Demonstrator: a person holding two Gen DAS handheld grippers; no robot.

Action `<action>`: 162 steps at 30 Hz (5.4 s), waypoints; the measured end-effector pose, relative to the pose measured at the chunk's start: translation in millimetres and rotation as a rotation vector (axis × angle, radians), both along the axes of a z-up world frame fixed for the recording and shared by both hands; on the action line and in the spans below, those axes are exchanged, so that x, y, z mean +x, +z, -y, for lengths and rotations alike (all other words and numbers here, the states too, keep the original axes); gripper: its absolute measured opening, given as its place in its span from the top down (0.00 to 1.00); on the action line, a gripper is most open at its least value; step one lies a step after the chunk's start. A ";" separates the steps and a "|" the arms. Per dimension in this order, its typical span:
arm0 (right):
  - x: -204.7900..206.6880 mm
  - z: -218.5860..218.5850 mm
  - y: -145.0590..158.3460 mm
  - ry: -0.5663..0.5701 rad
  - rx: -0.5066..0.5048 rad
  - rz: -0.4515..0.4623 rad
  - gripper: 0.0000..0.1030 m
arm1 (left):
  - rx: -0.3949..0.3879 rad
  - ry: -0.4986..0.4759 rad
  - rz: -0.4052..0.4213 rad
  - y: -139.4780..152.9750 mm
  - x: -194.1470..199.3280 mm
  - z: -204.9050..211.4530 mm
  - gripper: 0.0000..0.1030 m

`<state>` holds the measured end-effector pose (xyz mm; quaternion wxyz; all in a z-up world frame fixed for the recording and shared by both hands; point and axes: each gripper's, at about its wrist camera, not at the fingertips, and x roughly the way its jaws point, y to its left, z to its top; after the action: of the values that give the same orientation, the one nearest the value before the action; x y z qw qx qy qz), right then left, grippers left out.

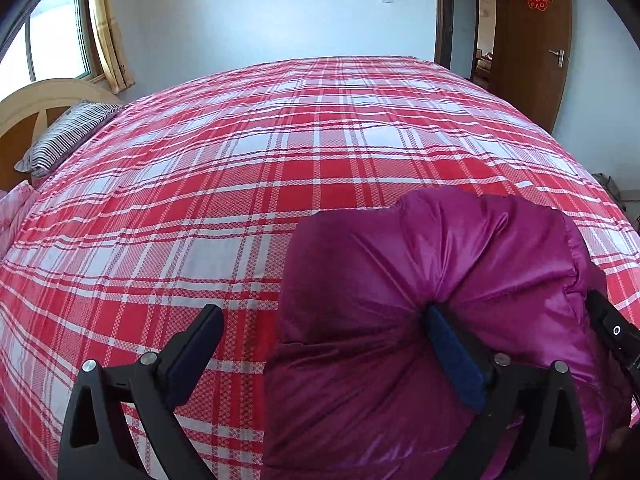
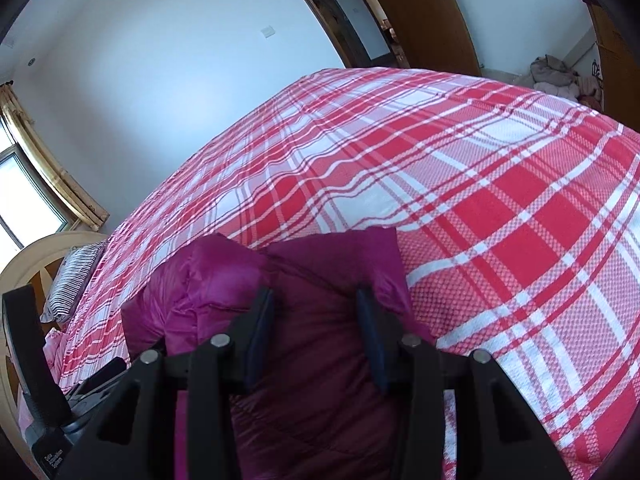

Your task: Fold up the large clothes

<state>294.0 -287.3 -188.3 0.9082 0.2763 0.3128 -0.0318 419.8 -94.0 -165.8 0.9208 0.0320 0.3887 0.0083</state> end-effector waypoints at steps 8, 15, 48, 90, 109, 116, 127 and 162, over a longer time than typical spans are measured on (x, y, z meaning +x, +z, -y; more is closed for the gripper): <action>1.0 1.6 -3.4 -0.006 0.011 -0.014 0.56 | 0.025 0.001 -0.007 -3.0 1.5 3.8 0.01; 3.0 1.6 -6.1 -0.009 0.012 -0.030 0.56 | -0.013 -0.005 -0.028 -6.9 5.3 -0.3 0.01; -33.1 12.1 13.3 -0.057 0.007 0.102 0.20 | -0.181 -0.030 -0.095 -17.2 13.1 -15.1 0.01; -44.8 -103.1 49.5 0.397 0.048 0.119 0.84 | -0.246 -0.235 0.121 76.4 -194.6 -97.8 0.70; -20.8 -260.4 62.8 0.649 0.014 0.115 0.84 | -0.224 -0.018 0.172 81.6 -227.5 -230.7 0.71; -8.8 -312.5 55.4 0.733 0.031 0.085 0.84 | -0.204 0.055 0.174 76.5 -232.9 -273.2 0.71; 5.3 -370.2 24.2 0.793 0.010 0.006 0.84 | -0.215 0.162 0.095 32.9 -226.0 -310.9 0.63; -96.6 -343.5 99.2 0.594 -0.205 0.177 0.13 | -0.170 0.210 0.324 117.3 -328.3 -312.4 0.27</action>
<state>197.4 56.2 -89.1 0.9245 0.0818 0.2946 0.2276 91.5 218.3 -48.5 0.9647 -0.0882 0.2358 0.0766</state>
